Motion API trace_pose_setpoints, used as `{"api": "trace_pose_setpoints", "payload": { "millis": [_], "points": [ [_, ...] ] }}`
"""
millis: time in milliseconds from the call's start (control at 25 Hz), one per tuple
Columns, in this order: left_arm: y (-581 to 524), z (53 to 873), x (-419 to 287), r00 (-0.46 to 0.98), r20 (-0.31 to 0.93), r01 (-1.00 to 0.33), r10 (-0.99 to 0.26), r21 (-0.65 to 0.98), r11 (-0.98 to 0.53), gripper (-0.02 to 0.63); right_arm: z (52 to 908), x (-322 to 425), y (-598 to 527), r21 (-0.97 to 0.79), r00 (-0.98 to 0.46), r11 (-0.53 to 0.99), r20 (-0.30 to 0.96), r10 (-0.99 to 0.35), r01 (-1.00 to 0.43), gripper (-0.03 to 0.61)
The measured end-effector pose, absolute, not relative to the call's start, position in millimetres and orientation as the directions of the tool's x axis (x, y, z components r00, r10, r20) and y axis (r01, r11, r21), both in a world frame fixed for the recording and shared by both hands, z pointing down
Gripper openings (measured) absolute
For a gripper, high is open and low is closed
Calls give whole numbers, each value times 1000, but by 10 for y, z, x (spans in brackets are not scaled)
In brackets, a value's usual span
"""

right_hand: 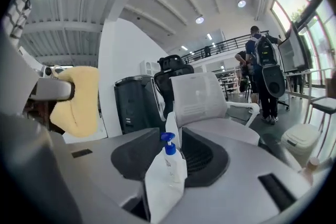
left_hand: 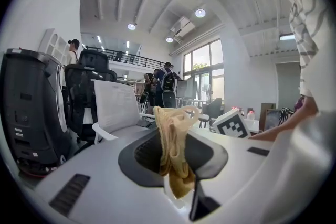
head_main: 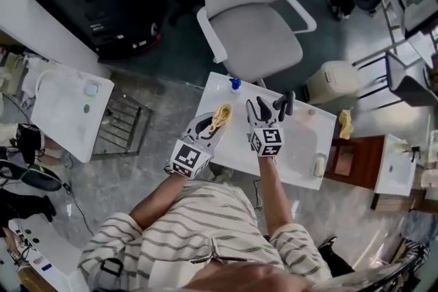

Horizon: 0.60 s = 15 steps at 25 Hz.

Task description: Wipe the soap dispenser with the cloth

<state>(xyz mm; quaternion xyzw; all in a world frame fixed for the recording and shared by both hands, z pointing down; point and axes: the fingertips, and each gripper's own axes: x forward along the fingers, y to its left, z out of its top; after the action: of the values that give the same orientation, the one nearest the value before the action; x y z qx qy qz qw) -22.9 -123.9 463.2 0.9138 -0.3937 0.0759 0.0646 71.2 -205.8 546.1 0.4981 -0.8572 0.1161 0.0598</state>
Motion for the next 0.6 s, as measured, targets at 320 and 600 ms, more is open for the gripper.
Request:
{"api": "trace_pose_setpoints", "payload": {
  "millis": [320,600],
  "points": [
    [-1153,4461,-264,652,169,-752,-739,24,-659,89,4817,616,-1691,-140,-483,465,145,-864,-874,47],
    [-1108,4406,-274,636,149,-768,-758,17,-641,89,4433,464,-1462,-95,-495,486,114,-862,-869,-14]
  ]
}}
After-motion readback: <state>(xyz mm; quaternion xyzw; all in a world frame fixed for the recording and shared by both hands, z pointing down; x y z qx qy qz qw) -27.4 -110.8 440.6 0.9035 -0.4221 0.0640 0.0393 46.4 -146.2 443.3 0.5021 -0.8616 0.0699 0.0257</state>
